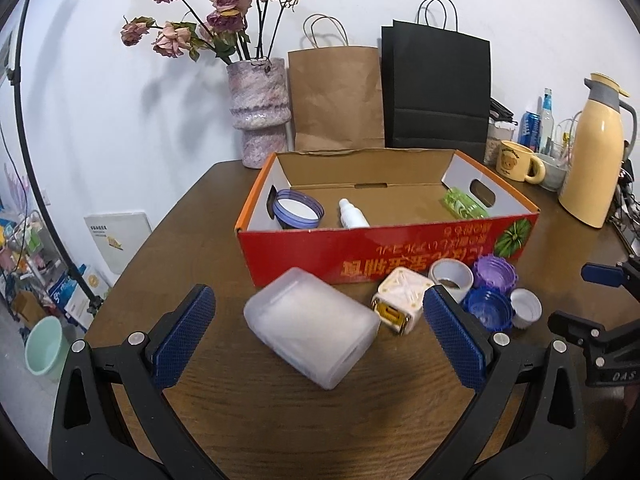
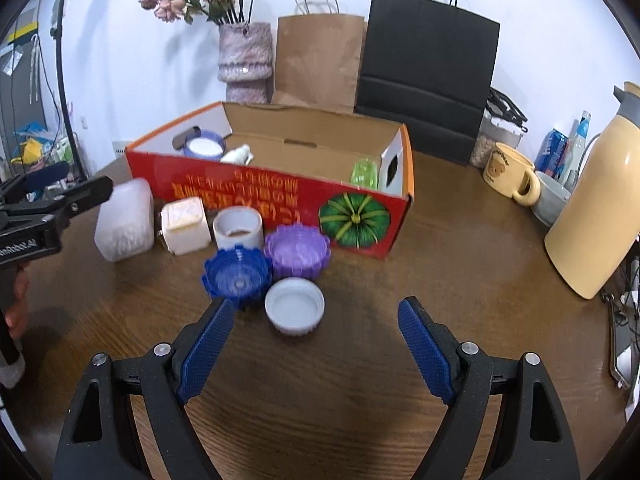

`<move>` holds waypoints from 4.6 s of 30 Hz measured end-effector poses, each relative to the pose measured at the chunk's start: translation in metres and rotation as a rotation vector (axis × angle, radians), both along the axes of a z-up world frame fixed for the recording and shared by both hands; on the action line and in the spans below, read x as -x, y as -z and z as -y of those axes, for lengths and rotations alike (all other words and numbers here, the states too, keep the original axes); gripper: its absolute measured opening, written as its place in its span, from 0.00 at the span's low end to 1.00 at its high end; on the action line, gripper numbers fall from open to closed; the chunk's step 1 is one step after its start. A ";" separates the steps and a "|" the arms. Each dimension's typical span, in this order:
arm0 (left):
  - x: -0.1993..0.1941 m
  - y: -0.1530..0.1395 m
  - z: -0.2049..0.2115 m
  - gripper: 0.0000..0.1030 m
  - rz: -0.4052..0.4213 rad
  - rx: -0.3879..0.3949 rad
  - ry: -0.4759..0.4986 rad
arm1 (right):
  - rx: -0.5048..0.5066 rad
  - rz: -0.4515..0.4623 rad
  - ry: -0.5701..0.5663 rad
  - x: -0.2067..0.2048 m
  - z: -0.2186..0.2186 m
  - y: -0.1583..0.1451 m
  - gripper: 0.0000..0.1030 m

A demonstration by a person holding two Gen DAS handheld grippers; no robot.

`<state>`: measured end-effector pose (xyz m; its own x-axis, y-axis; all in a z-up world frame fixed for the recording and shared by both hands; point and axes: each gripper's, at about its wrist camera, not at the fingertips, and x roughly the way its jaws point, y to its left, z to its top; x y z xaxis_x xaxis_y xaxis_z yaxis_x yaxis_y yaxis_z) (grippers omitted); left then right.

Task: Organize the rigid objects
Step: 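Withdraw both grippers from the box back over the remaining items, then grasp the white round cap with the right gripper, then grasp the frosted plastic container with the left gripper while the right gripper holds the white cap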

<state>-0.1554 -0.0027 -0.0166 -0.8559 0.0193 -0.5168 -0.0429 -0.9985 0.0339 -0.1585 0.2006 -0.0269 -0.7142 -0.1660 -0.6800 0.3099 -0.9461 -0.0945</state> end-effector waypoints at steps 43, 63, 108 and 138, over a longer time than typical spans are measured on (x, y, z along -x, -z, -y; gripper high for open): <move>-0.001 0.022 0.028 1.00 0.079 -0.061 0.009 | -0.040 0.116 -0.038 0.032 0.014 0.033 0.43; 0.007 0.019 0.027 1.00 0.097 -0.094 0.063 | -0.012 0.030 0.004 0.023 0.007 0.020 0.43; 0.077 0.048 0.030 1.00 0.299 -0.033 0.310 | 0.022 0.061 0.045 0.033 0.001 0.024 0.43; 0.046 0.043 0.015 0.80 0.244 0.007 0.188 | 0.036 0.003 0.049 0.024 0.001 0.016 0.43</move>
<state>-0.2016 -0.0181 -0.0597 -0.6882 0.1612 -0.7074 -0.2348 -0.9720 0.0070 -0.1829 0.1992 -0.0425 -0.7202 -0.1551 -0.6762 0.2630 -0.9630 -0.0592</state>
